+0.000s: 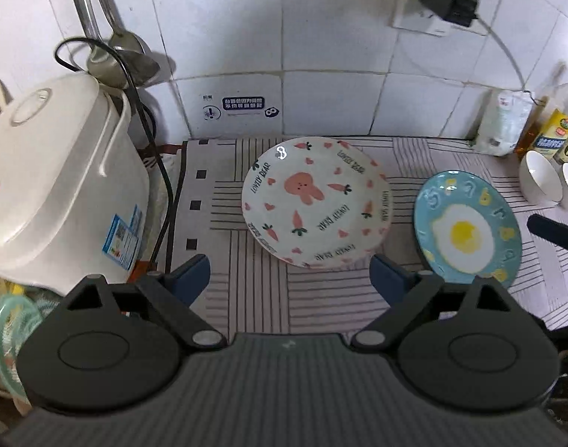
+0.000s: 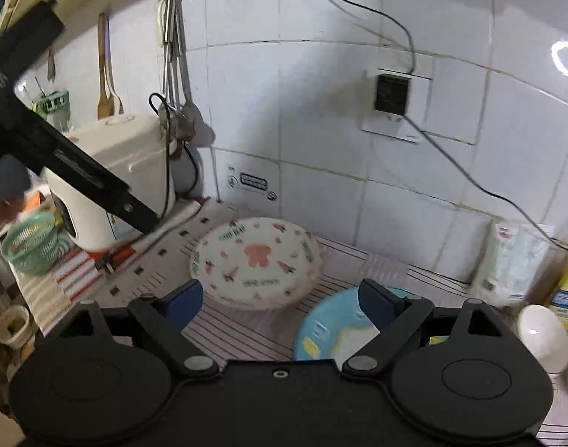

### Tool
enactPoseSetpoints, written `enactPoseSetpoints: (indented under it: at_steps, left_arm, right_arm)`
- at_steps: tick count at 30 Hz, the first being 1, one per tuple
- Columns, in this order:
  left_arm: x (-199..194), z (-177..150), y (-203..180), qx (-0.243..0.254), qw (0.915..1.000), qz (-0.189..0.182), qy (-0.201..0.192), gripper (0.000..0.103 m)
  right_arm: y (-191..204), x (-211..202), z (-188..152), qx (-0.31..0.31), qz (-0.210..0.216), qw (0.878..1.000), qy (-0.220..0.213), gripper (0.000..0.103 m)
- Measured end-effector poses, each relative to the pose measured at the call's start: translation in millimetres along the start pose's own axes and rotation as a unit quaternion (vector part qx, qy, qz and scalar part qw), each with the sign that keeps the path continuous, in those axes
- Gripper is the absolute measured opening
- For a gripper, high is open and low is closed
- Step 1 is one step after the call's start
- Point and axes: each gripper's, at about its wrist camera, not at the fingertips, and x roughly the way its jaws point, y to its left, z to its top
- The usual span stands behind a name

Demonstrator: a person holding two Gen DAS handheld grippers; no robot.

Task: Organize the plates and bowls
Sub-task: 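Reach both grippers to the bunny plate rim and close them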

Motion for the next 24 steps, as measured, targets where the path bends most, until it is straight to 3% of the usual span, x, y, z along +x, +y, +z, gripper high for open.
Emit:
enactPoseSetpoints:
  at_steps: [5, 8, 11, 15, 19, 22, 24]
  left_arm:
    - [34.4, 6.1, 22.3, -0.010, 0.9992, -0.035, -0.014, 0.092]
    - [54.3, 8.1, 30.6, -0.014, 0.9986, -0.050, -0.011, 0.092]
    - [74.0, 10.2, 39.0, -0.014, 0.9985, -0.052, -0.009, 0.091]
    - [112.2, 12.2, 49.3, -0.014, 0.9980, -0.062, 0.007, 0.080]
    - [147.1, 10.3, 53.5, -0.005, 0.9985, -0.051, 0.019, 0.075]
    - [164.1, 3.9, 49.9, 0.029, 0.9995, -0.013, 0.005, 0.074]
    - [172.9, 1.5, 52.1, 0.024, 0.9995, -0.018, 0.009, 0.073]
  right_arm:
    - [15.6, 34.8, 8.4, 0.018, -0.024, 1.000, 0.007, 0.093]
    - [20.8, 54.2, 9.9, 0.042, -0.065, 0.997, -0.010, 0.093]
    - [17.7, 79.0, 8.4, 0.096, -0.063, 0.993, -0.001, 0.093]
    - [23.5, 107.6, 2.7, 0.153, -0.044, 0.987, 0.020, 0.093]
    - [38.1, 128.6, -15.5, 0.205, -0.031, 0.977, 0.049, 0.091]
    - [45.8, 140.5, -24.3, 0.233, -0.047, 0.968, 0.084, 0.091]
    - [41.9, 144.5, -31.4, 0.267, -0.048, 0.960, 0.074, 0.091]
